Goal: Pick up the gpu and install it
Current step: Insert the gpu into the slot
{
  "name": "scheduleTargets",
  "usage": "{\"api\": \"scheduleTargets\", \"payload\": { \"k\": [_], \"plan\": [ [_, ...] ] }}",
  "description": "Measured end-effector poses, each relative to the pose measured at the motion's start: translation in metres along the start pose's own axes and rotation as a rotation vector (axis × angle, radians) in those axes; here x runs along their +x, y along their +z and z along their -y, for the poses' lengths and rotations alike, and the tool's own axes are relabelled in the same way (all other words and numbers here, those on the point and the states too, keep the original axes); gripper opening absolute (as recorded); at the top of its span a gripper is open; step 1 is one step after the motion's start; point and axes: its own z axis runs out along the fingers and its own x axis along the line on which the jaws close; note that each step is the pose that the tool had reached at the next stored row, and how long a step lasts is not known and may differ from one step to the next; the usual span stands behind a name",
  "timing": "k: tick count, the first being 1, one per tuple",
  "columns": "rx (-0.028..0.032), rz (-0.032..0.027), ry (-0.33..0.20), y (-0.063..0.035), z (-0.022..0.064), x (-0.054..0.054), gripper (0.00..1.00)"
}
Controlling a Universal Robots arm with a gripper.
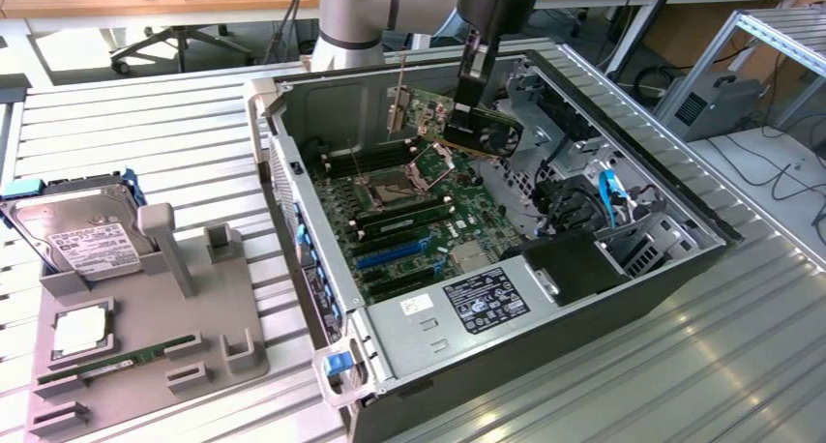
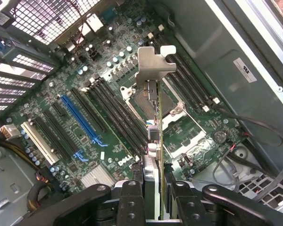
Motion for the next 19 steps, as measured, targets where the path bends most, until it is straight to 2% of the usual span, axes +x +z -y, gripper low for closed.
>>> {"api": "scheduleTargets", "payload": {
  "k": [16,19],
  "plan": [
    [0.0014,-0.0003,-0.025,0.0000,0.0000,0.0000,0.27],
    [0.0029,-0.0008,-0.051,0.0000,0.0000,0.0000,0.27]
  ]
}}
